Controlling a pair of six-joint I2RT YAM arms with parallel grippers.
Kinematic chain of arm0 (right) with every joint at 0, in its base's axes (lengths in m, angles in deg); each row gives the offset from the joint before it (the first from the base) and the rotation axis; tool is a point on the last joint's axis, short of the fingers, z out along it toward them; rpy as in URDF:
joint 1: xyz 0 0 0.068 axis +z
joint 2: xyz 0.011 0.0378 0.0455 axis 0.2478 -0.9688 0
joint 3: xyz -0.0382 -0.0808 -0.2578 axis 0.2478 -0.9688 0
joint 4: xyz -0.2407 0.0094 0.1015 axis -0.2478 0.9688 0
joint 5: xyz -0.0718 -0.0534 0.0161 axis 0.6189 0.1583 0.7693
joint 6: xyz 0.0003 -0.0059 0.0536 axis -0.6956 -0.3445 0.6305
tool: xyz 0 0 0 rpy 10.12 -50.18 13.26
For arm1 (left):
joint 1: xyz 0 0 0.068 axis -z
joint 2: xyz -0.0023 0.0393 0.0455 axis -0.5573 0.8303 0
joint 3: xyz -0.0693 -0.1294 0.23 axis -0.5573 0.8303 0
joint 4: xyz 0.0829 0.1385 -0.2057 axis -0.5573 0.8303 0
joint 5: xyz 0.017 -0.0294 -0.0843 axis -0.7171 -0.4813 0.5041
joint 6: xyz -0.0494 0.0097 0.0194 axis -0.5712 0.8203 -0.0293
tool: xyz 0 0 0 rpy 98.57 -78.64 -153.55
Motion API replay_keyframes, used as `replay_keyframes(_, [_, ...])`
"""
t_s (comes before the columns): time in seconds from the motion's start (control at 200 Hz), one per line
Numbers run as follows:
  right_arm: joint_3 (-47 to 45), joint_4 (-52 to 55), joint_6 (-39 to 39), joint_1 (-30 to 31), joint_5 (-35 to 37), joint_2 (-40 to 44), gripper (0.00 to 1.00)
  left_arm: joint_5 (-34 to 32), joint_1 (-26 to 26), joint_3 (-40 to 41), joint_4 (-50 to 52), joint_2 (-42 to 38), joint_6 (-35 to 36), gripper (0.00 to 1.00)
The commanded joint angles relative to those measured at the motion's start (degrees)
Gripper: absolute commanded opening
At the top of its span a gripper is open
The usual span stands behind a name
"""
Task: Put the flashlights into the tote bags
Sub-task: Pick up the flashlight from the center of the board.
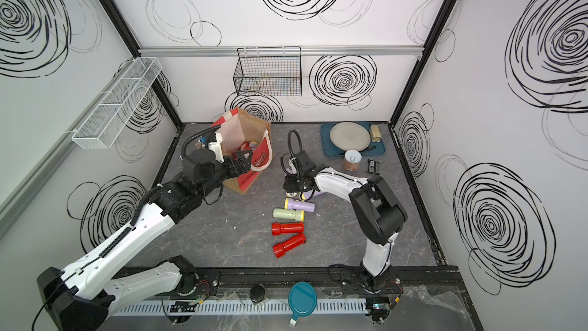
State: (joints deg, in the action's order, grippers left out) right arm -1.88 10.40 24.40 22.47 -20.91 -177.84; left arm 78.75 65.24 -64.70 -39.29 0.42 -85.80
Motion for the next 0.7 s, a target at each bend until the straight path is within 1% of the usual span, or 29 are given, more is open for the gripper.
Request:
replay_keyframes(0.0, [-3.02,-9.05,-0.42,-1.27,-3.50,7.40,0.00,4.13,0.42,-1.91,-5.77,1.15,1.09,0.97])
replay_keyframes(0.095, [-5.03,-12.35,-0.36,-2.14,-5.55,12.38,0.00,7.60,0.96,-3.21,-7.33,2.49,1.71,0.97])
replay_keyframes(0.155, [-5.06,-13.18,-1.05,-2.16,-6.55,15.44,0.00,10.13,1.35,-4.35,-8.38,3.58,1.68,0.98])
replay_keyframes(0.18, [-5.00,-13.55,-1.27,-2.17,-7.00,16.66,0.00,11.27,1.45,-5.02,-8.46,4.07,1.56,1.00])
replay_keyframes(0.27, [-5.02,-15.66,-2.83,-2.08,-9.09,21.16,0.00,15.79,1.70,-7.46,-8.88,6.49,0.79,0.99])
replay_keyframes(0.405, [-5.02,-18.99,-4.08,-1.17,-9.47,26.38,0.00,20.80,2.23,-10.12,-10.27,9.65,-0.77,0.99])
replay_keyframes(0.545, [-3.69,-19.75,-4.42,-0.30,-10.11,28.59,0.00,23.85,3.54,-12.01,-12.55,11.91,-1.26,0.99])
replay_keyframes(0.695, [-1.40,-17.38,-6.70,1.55,-10.01,28.36,0.00,24.76,4.47,-13.05,-13.90,13.78,-1.36,0.99])
